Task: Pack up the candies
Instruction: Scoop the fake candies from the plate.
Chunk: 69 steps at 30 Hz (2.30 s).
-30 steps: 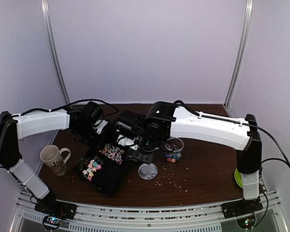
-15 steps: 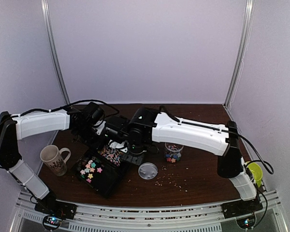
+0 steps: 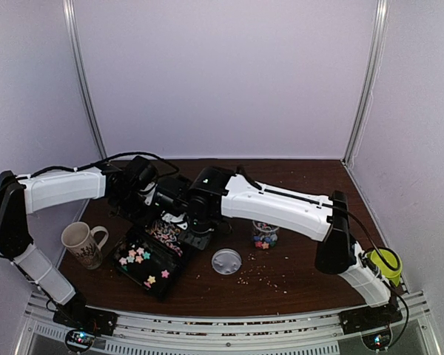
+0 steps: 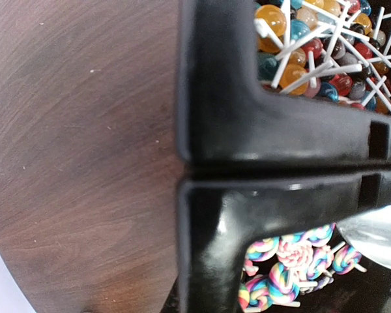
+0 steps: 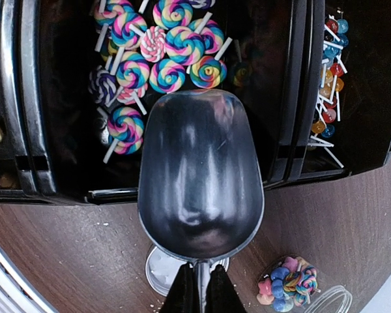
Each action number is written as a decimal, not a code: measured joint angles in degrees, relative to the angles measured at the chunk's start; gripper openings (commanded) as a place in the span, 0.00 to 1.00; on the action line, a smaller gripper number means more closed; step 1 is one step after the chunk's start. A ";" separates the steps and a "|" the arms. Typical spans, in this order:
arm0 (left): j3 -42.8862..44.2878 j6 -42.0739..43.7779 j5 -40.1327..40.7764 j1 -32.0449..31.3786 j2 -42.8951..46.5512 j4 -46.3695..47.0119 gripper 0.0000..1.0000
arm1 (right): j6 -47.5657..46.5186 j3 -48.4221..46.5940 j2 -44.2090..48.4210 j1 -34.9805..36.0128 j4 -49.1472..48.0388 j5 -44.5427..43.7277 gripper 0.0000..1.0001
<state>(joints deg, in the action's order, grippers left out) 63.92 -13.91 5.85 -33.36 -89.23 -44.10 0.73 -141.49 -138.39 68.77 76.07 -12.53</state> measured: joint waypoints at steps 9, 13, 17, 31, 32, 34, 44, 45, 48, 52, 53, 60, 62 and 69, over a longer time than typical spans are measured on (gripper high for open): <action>-1.86 -0.07 0.15 0.74 1.01 0.63 0.00 | 0.68 5.86 1.51 -0.28 -10.47 3.10 0.00; -2.45 -0.09 -2.58 0.74 1.92 0.68 0.00 | 0.70 7.23 1.57 -0.35 -17.07 3.54 0.00; -2.56 -0.26 -2.62 1.14 2.36 0.74 0.00 | 0.52 9.22 2.32 -0.39 -19.65 3.52 0.00; -3.93 -0.87 -2.10 2.32 2.58 4.26 0.00 | 3.87 26.43 7.19 1.09 -38.10 -4.22 0.00; -3.93 -1.05 -2.03 2.43 2.62 4.74 0.00 | 5.03 28.20 7.67 1.25 -40.19 -4.98 0.00; -3.93 -1.31 -1.64 2.47 2.73 5.77 0.00 | 7.63 31.28 8.59 1.33 -44.02 -5.84 0.00; -3.93 -1.33 -1.77 2.54 4.17 7.02 0.00 | 14.95 38.84 9.79 1.42 -58.77 -5.84 0.00; -3.93 -1.31 -1.62 2.56 4.17 6.75 0.00 | 14.95 39.30 9.79 1.42 -59.60 -5.66 0.00; -3.93 -1.07 -0.92 2.58 4.17 6.32 0.00 | 14.86 41.94 10.23 1.40 -63.58 -5.20 0.00; -3.93 -0.61 -1.38 2.56 4.15 5.99 0.00 | 14.51 48.52 12.46 1.16 -71.10 -3.85 0.00; -3.93 -0.57 -1.75 2.58 4.15 5.95 0.00 | 14.43 50.60 13.18 1.05 -73.46 -3.45 0.00; -3.93 -0.55 -3.43 2.58 3.82 6.08 0.00 | 14.01 58.10 15.28 0.39 -83.06 -1.40 0.00; -3.93 -0.55 -3.43 2.62 3.67 6.08 0.00 | 13.99 59.04 15.28 0.31 -84.76 -1.18 0.00; -3.91 -0.52 -3.72 2.60 3.28 6.03 0.00 | 13.44 63.25 16.35 0.26 -90.25 -0.83 0.00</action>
<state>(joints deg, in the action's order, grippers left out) 60.01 -14.44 2.13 -30.76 -85.95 -38.06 14.17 -78.24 -122.04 69.04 -14.17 -13.37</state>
